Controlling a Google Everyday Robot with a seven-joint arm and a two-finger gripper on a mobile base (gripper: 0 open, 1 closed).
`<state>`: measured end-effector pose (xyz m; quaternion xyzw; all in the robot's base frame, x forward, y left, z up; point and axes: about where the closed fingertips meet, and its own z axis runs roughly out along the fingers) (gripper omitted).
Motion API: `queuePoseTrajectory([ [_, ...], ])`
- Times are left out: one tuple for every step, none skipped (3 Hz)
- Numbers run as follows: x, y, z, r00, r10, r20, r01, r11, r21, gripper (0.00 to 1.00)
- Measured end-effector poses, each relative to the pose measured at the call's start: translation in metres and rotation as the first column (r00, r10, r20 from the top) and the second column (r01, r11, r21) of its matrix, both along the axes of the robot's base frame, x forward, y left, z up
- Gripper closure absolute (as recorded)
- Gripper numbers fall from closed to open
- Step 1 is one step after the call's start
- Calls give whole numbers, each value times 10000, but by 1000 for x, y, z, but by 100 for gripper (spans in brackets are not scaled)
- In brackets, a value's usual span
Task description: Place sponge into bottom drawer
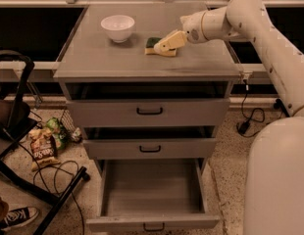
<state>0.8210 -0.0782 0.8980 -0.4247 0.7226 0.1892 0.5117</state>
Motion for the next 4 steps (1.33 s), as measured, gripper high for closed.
queuePoseTrajectory([
  [11, 15, -25, 9993, -86, -359, 82, 9999, -126, 0],
  [16, 19, -56, 9941, -260, -1052, 234, 9994, -257, 16],
  [10, 13, -77, 9879, -240, -1534, 196, 9994, -299, 39],
  [10, 13, -69, 9879, -240, -1534, 196, 9994, -299, 62],
])
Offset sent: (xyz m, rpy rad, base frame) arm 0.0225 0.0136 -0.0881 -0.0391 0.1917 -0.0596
